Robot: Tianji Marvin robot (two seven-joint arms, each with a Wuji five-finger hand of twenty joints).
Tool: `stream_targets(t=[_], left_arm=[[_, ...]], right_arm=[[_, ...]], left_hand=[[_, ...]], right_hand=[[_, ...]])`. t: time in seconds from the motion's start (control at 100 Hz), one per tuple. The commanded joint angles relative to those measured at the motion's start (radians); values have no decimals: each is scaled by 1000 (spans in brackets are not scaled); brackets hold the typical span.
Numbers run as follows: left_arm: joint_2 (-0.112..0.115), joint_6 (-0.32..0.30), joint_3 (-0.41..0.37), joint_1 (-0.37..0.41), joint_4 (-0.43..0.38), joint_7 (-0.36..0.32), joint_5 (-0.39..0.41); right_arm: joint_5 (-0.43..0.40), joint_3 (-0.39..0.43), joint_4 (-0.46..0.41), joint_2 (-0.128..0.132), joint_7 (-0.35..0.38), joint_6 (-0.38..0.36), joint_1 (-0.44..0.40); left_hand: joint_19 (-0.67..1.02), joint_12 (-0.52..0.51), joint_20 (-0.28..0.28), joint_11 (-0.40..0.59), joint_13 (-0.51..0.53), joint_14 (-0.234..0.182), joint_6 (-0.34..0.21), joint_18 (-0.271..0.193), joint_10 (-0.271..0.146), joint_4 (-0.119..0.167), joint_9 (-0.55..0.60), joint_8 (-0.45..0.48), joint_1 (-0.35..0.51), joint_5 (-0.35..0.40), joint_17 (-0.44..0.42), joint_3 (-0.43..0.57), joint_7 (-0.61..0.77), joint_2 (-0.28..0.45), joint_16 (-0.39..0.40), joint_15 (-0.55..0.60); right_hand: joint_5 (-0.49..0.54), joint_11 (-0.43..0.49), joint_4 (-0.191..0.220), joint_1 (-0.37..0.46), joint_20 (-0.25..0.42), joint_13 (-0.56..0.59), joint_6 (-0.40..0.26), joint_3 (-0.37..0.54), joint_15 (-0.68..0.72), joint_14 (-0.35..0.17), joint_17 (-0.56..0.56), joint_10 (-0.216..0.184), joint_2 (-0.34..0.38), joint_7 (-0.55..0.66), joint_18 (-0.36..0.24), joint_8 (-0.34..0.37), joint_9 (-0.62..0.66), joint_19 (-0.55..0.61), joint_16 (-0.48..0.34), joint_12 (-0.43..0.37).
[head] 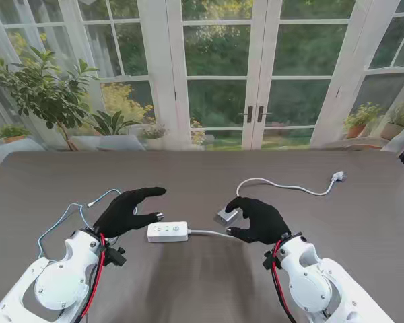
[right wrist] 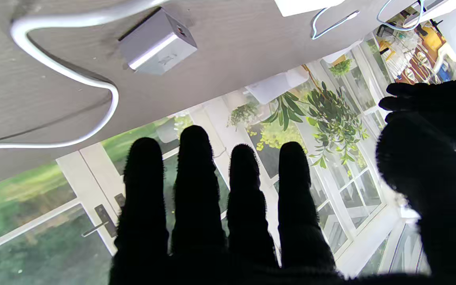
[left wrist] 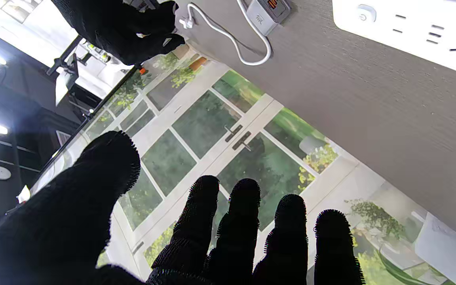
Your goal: Set up the charging station
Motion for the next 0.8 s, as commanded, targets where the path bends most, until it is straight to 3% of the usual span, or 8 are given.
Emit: stream_targets(t=[0.0,0.16,0.37,0.57,0.79], left_arm=[[-4,-2,-2,4,-2,-20,-3],[-4,3,-1,5,-6,-25,-2],[3,28,-7,18,-34,-35,55],[19,63,-50,81,-108,-64,205],[35,80,-147,205,-203,-96,424]], right_arm=[[0,-2,-6,-4,11,2,-6],[4,-2,-6,-4,16,2,-6],[-4,-2,-3,-2,17,-6,-2],[0,5,-11,1,34,-9,-8],[17,-5,-10,-1,38,-17,-5]], left_hand=[[-18,-8,-13,-4,-13,-18,-20,-33,-27,13,-26,-6,4,2,-16,6,-3,-35,-15,-17],[-15,-7,-13,-1,-2,-8,-18,-20,-26,11,-16,-4,2,14,-10,-2,2,-26,-13,-14],[18,9,12,21,53,25,-13,49,-9,8,49,6,-7,69,29,-40,26,14,6,9],[62,35,43,35,106,42,-10,68,16,6,97,14,-14,93,52,-25,38,31,37,43],[106,45,50,32,123,35,-18,59,2,2,110,18,-25,103,58,17,42,14,49,53]], right_hand=[[-23,12,3,-6,-9,-25,3,1,0,0,-5,8,-15,-314,-27,-13,-7,-19,-1069,-9],[-21,11,3,-5,-8,-23,5,-1,2,1,-4,10,-12,-314,-28,-16,-4,-17,-1067,-8],[-15,9,3,-8,-6,-21,3,-5,3,0,-5,7,-8,-313,-25,-19,2,-16,-1066,-7],[-9,7,3,-9,-3,-13,2,-10,6,1,-1,9,-4,-315,-21,-21,15,-11,-1063,-6],[-2,6,4,-9,3,-4,2,-13,11,1,4,6,1,-316,-20,-22,31,-4,-1059,-3]])
